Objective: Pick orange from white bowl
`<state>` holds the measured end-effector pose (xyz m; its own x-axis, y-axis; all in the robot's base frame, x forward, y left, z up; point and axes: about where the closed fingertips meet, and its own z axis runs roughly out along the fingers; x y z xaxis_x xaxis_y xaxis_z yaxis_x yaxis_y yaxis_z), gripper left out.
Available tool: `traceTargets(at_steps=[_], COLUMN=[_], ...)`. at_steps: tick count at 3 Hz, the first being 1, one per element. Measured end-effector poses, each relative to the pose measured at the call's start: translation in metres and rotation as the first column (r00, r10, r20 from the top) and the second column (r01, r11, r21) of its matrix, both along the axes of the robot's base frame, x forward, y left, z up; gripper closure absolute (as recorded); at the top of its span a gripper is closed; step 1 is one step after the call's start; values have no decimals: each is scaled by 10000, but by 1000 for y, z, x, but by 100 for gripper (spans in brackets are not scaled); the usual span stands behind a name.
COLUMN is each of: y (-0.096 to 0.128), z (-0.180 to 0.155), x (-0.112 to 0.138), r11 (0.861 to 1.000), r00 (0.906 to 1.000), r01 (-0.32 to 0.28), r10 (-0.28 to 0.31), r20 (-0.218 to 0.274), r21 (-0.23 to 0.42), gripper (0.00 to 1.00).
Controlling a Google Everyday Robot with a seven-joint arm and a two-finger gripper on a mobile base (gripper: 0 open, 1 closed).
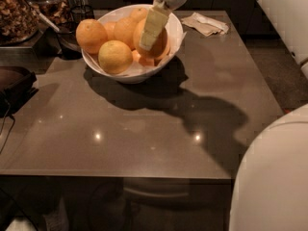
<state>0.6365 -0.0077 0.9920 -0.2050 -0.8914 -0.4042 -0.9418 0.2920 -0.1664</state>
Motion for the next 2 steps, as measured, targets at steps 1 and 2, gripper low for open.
traceTargets(at_steps=[1,2], y=[4,2], z=[15,26], x=[-18,-43], r11=[9979,9900], r00=[9996,9969], r01=[-259,-780], r10=[251,761], r20=[141,209], r21=[597,1176], gripper=[100,100])
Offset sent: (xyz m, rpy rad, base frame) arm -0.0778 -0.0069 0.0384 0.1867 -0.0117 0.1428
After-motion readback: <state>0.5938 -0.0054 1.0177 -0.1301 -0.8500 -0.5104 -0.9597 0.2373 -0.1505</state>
